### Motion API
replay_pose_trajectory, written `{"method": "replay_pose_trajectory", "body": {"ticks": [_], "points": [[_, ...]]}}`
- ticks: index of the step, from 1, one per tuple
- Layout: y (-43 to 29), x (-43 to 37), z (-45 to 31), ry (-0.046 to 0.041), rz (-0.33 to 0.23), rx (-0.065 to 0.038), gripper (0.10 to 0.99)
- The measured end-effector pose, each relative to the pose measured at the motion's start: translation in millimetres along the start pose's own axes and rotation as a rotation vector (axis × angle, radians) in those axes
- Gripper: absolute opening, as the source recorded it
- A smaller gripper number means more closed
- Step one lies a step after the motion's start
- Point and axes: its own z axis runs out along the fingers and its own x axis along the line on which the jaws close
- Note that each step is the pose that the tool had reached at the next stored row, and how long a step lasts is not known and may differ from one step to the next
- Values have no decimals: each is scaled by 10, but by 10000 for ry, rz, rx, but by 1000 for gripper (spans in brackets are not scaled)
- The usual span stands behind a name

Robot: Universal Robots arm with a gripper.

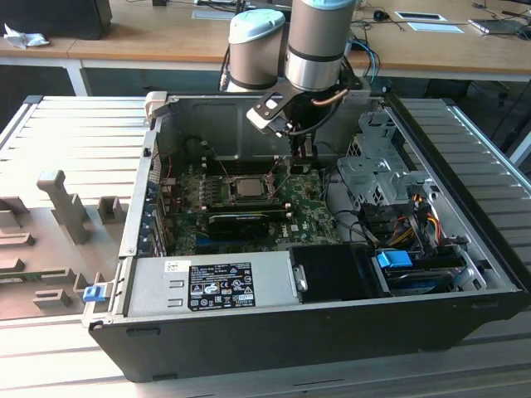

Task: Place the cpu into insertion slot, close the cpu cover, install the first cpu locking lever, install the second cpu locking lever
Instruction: 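Close the cpu cover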

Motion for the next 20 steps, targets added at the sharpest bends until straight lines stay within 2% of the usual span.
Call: {"method": "replay_pose_trajectory", "body": {"ticks": [20], "points": [[-49,-1,-1,0,0,0,106]]}}
